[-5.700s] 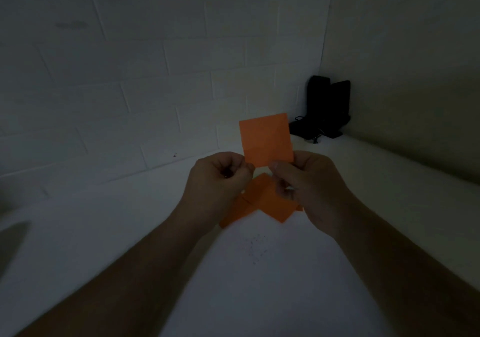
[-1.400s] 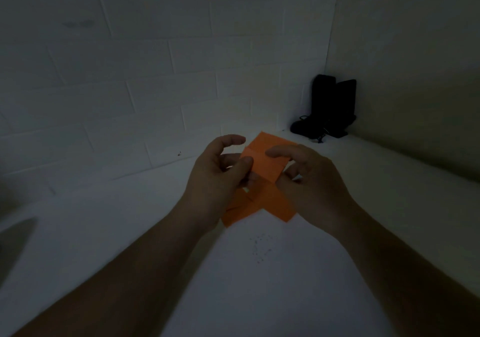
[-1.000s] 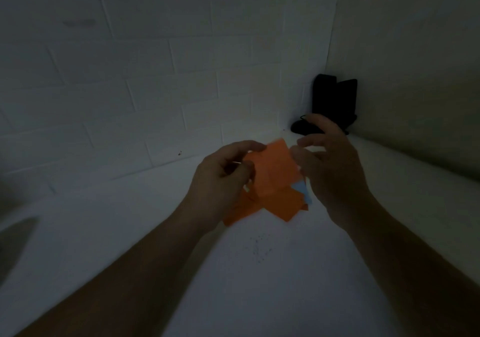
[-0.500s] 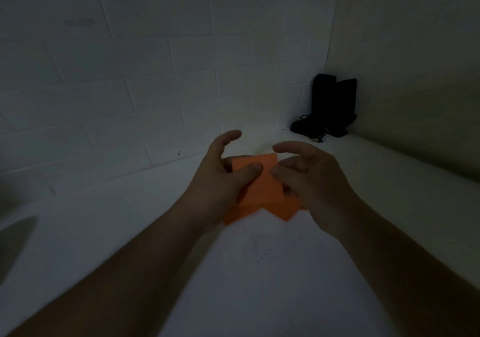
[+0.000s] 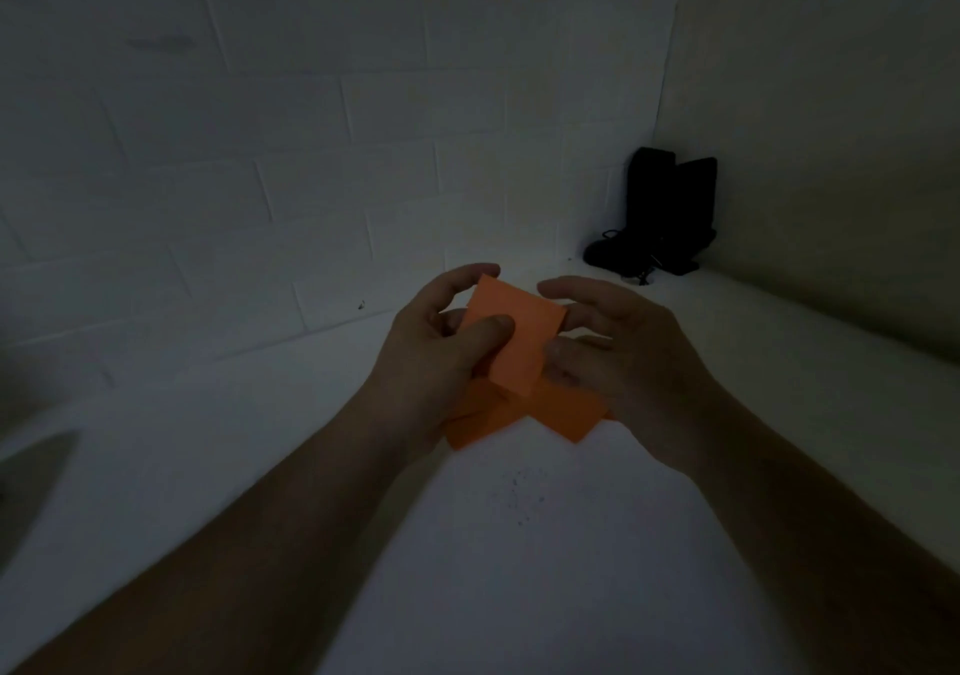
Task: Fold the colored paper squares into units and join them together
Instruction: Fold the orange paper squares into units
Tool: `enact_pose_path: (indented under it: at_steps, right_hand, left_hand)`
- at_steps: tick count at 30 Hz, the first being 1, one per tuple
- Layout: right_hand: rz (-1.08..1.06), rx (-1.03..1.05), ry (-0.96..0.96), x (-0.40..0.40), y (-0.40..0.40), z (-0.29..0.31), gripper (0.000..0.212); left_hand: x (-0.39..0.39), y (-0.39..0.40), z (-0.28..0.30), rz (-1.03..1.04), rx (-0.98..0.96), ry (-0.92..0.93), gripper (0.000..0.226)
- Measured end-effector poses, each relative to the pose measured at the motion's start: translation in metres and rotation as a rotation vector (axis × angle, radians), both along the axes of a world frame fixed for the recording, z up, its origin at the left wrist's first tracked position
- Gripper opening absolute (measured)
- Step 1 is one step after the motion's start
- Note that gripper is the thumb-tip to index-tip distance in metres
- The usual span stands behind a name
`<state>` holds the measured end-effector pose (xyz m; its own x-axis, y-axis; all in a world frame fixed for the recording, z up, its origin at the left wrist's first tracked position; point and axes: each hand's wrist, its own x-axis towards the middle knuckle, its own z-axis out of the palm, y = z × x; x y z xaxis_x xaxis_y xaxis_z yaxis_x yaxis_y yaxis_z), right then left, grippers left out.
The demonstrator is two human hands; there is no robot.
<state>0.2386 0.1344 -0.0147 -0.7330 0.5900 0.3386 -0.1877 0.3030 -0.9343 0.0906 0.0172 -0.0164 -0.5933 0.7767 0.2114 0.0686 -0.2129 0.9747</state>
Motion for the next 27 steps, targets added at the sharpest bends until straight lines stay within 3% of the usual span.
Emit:
enact_pose_path:
  at_steps: [3,9,15,20,27]
  right_hand:
    - [-0.012,0.0,0.016,0.0005,0.0009,-0.0013,0.039]
    - [0.043,0.066,-0.015,0.0015,-0.0009,-0.0008,0.053]
    - [0.02,0.061,-0.015,0.0003,0.0001,-0.0019,0.045]
    - [-0.032,0.028,0.018,0.0001,0.0017,-0.0025,0.032]
    - [-0.175,0.205,-0.079,0.0035,0.003,0.0018,0.024]
  left_hand:
    - [0.002,-0.0013,0.0007,0.022,0.012,0.008,0.041]
    - [-0.0005,0.0011,-0.0037,0.009,-0.023,-0.053,0.03]
    - [-0.0015,0.0021,-0.0056,-0.008,-0.017,-0.025,0.03]
    - [-0.0009,0.0025,-0.0068,0.056,0.013,0.112,0.032]
    - [0.0024,-0.0018,-0.0064,0.054,0.049,0.301,0.038]
